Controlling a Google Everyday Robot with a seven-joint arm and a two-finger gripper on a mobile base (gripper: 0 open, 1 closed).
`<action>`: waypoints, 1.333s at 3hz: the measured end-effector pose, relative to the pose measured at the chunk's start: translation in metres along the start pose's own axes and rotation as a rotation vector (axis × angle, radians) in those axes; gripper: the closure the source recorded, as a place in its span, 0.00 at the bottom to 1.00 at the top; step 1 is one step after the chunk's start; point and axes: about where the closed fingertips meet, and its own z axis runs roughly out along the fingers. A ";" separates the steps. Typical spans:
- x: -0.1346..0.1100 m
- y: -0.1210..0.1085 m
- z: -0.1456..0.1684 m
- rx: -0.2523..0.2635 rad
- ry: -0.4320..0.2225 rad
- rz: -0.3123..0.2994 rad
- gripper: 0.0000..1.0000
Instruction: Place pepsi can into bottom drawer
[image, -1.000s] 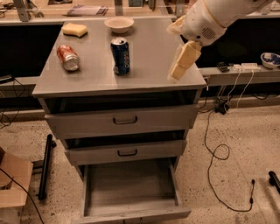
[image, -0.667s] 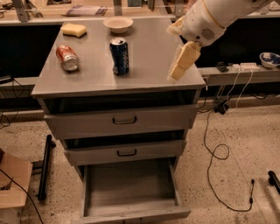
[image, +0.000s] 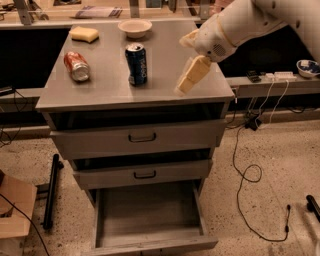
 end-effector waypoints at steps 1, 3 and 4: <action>-0.003 -0.020 0.032 -0.020 -0.080 0.001 0.00; -0.014 -0.070 0.093 -0.050 -0.305 0.018 0.00; -0.037 -0.077 0.131 -0.124 -0.384 -0.017 0.00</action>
Offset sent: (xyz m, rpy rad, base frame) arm 0.1110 0.0587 -0.0437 0.3725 -0.0078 0.0862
